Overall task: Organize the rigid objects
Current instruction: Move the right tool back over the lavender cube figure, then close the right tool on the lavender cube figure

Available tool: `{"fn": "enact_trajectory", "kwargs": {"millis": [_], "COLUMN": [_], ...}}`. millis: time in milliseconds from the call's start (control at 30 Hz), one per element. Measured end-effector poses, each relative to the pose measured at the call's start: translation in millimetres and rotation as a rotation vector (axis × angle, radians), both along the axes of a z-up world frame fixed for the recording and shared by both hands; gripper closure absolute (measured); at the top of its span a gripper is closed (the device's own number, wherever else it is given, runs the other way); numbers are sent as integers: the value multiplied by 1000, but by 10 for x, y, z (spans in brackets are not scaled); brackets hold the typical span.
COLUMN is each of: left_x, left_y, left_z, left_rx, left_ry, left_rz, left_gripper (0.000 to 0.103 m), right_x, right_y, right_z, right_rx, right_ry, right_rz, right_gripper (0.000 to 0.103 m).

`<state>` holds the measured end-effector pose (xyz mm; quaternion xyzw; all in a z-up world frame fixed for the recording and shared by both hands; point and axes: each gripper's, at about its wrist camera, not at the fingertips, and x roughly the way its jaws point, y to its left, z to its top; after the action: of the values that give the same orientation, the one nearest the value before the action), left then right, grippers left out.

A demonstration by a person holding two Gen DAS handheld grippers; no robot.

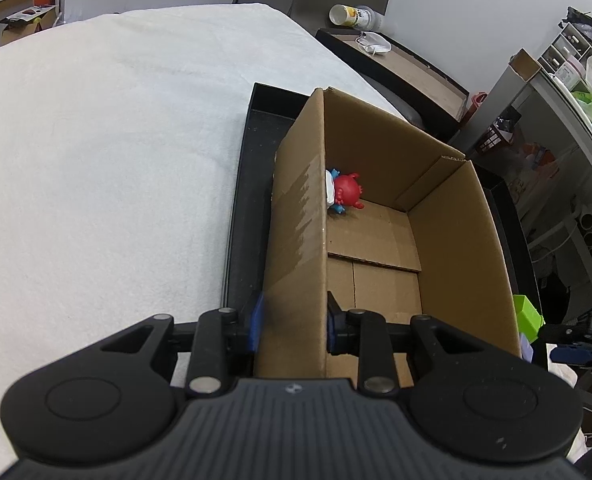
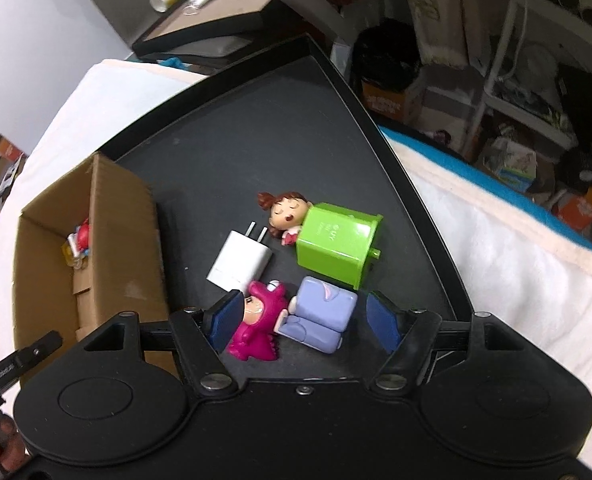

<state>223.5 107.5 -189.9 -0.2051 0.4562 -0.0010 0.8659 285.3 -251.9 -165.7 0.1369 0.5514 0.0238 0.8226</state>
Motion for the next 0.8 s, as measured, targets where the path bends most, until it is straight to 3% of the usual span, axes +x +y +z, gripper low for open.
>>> {"fn": "enact_trajectory", "kwargs": {"millis": [233,800], "left_x": [-27,-102], "left_y": [9,60], "left_z": [20,49], "left_rx": [3,-32], "left_ry": [-8,-25], "left_rz": [1,20], "left_gripper": [74,75], "right_x": [80,157], "right_y": [-52,109], "right_z": [-164,-367], "right_rx": [5,-35], "right_ry": [33,77], "right_rz": [-50,-11], "right_gripper": [35,37]}}
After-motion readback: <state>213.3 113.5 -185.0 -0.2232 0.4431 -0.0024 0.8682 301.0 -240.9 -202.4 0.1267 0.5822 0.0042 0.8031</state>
